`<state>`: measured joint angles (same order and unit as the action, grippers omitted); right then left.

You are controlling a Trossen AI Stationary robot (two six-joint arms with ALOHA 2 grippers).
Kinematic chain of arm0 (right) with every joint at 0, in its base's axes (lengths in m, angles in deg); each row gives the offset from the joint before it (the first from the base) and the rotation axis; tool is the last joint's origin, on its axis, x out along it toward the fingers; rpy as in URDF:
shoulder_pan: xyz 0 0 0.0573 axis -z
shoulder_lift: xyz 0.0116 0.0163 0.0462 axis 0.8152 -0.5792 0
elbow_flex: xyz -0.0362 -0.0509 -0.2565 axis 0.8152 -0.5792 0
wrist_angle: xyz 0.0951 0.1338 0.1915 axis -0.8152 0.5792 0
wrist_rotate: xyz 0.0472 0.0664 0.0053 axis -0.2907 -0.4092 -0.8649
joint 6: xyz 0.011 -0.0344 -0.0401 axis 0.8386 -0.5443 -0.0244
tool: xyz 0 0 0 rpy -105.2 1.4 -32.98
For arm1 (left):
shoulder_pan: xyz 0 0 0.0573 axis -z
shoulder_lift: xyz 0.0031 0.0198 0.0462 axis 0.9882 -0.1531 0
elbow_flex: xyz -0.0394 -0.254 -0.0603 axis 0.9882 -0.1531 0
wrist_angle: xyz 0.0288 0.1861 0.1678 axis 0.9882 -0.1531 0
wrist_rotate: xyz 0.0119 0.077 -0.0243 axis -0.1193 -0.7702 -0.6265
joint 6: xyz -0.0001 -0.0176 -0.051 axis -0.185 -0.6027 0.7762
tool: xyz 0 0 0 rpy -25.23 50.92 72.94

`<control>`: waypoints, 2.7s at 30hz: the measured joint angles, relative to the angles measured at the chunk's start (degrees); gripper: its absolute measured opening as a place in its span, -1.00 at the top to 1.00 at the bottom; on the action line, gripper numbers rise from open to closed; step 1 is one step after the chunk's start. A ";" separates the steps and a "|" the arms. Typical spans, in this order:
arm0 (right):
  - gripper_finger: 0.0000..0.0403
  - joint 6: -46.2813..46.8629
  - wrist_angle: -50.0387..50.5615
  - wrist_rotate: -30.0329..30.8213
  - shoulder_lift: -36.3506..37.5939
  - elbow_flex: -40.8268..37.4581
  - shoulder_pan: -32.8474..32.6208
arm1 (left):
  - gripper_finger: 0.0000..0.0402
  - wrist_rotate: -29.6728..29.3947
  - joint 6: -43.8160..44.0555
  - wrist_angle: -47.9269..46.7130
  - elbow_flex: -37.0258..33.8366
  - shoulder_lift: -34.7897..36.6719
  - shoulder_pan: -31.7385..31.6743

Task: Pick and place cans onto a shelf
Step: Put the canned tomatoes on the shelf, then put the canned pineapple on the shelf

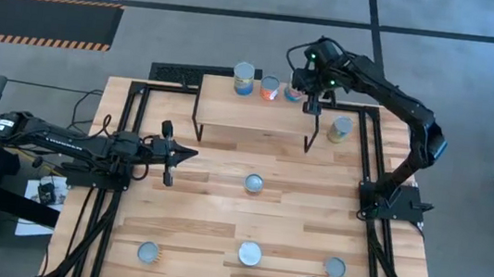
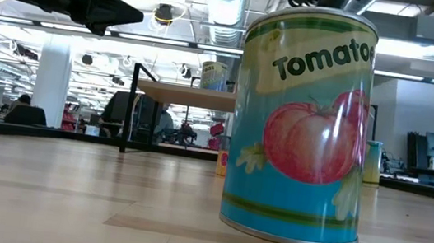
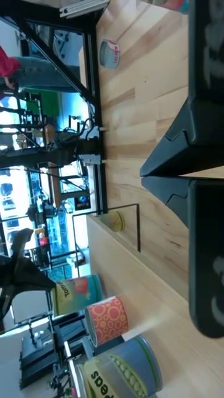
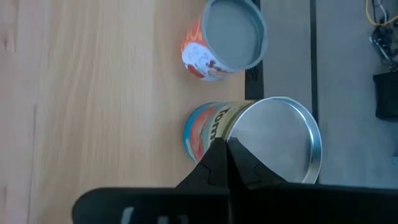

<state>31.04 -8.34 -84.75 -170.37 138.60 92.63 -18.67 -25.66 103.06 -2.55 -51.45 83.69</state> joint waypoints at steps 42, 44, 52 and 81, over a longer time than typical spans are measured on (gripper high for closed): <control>0.89 5.80 -0.33 2.32 3.86 -0.01 -3.41 | 1.00 0.14 0.26 -0.56 0.02 0.02 0.00; 0.96 7.27 -0.15 -1.03 5.20 -1.14 -3.83 | 1.00 0.20 0.26 -0.68 0.02 0.01 0.00; 0.98 12.08 -13.12 -11.11 14.70 -18.28 -6.67 | 1.00 0.28 0.61 -1.48 0.02 0.00 0.00; 0.98 33.08 -89.94 -2.19 48.49 -86.00 -26.45 | 1.00 11.92 1.83 7.95 20.14 -44.16 -0.02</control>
<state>64.12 -98.28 -86.95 -121.89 52.60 66.18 -6.75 -23.83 111.01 17.59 -95.61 83.67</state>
